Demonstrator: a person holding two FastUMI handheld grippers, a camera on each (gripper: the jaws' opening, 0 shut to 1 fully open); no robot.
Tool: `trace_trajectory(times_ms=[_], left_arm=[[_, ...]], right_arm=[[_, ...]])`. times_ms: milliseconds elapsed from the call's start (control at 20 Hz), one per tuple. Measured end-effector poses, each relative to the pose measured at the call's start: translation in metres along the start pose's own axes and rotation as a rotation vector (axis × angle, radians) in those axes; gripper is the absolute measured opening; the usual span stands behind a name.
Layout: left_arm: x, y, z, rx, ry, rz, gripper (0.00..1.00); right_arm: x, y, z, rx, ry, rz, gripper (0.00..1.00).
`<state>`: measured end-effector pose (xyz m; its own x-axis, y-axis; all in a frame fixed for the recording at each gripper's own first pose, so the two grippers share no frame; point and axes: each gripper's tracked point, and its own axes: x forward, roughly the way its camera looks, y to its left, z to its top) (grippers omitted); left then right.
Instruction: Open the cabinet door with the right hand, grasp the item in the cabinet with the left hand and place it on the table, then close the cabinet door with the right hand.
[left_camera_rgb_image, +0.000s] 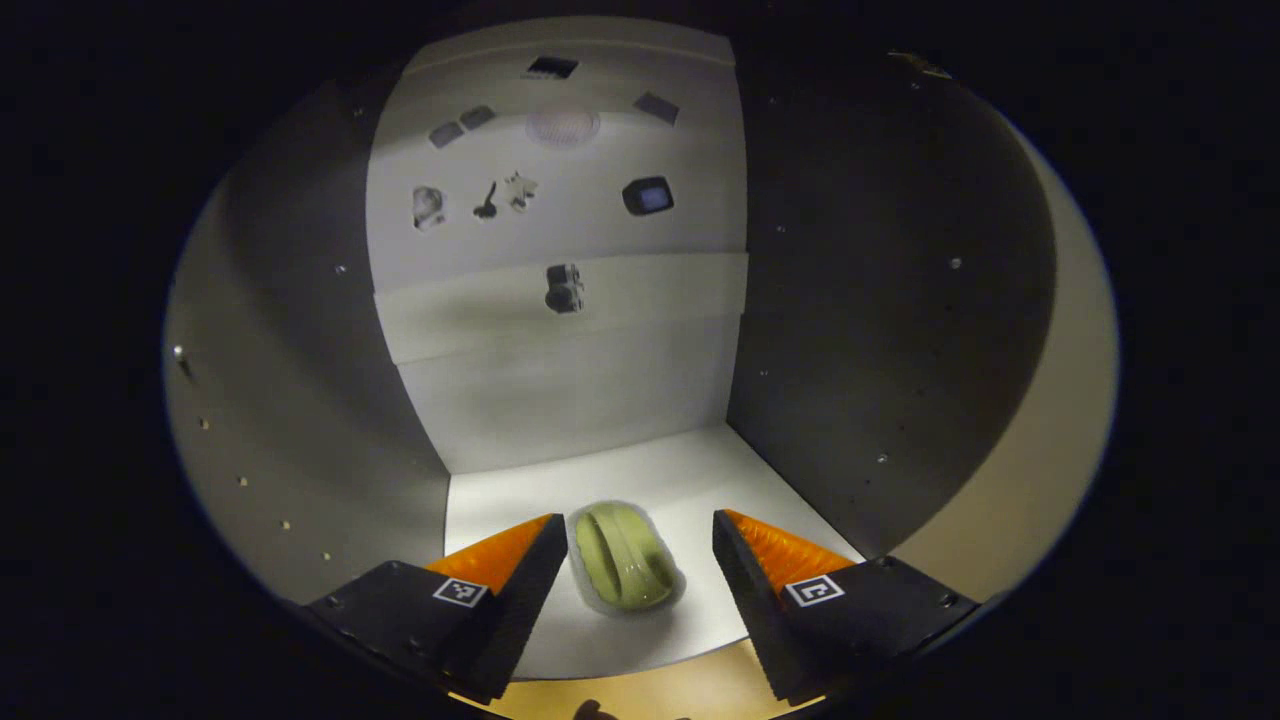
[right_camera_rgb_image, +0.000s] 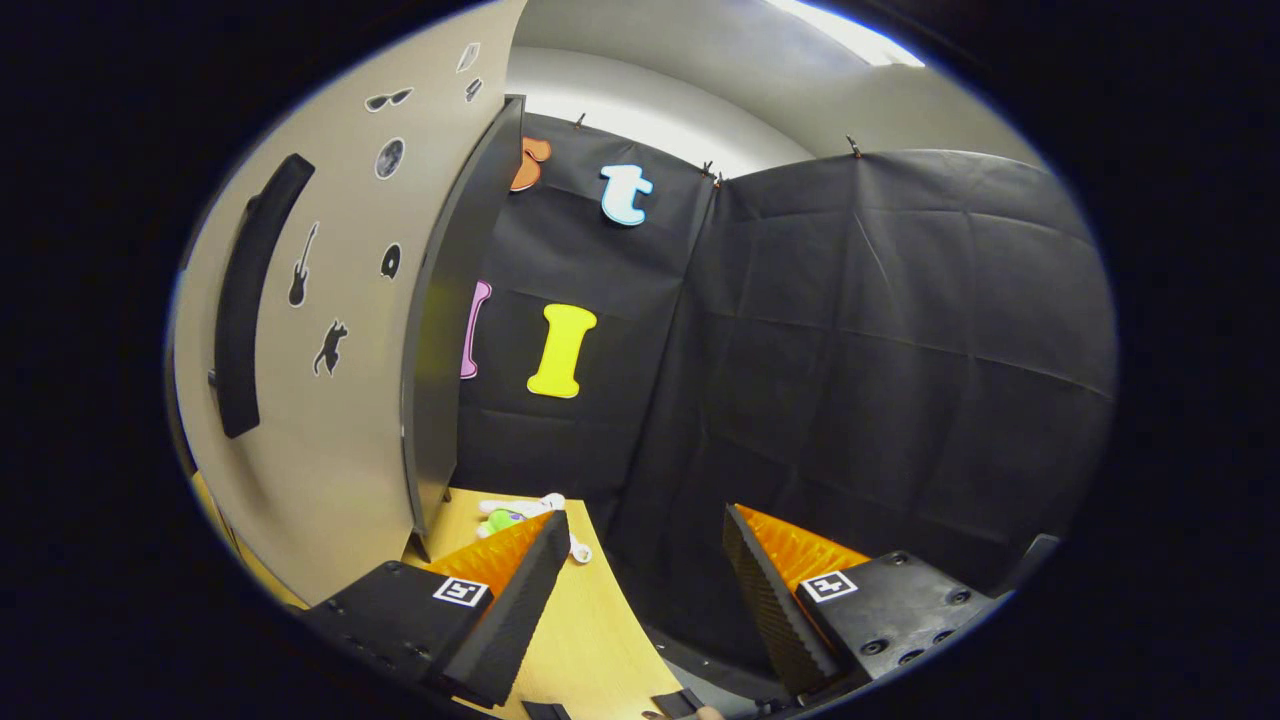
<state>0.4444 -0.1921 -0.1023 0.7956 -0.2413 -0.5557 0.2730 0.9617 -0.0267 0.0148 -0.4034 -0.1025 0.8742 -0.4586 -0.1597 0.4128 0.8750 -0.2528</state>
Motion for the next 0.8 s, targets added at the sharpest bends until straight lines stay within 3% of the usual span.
trace_trajectory(times_ms=[450, 600, 800], left_arm=[[0.048, 0.014, -0.021, -0.054, 0.099, 0.076, 0.88], [0.054, 0.017, -0.031, -0.092, 0.129, 0.076, 0.62], [0.058, 0.020, -0.042, -0.105, 0.168, 0.086, 0.57]], right_arm=[[0.012, 0.000, -0.027, -0.032, 0.069, -0.015, 0.97], [0.015, 0.001, -0.030, -0.033, 0.083, -0.017, 0.97], [0.017, 0.001, -0.029, -0.039, 0.085, -0.020, 0.97]])
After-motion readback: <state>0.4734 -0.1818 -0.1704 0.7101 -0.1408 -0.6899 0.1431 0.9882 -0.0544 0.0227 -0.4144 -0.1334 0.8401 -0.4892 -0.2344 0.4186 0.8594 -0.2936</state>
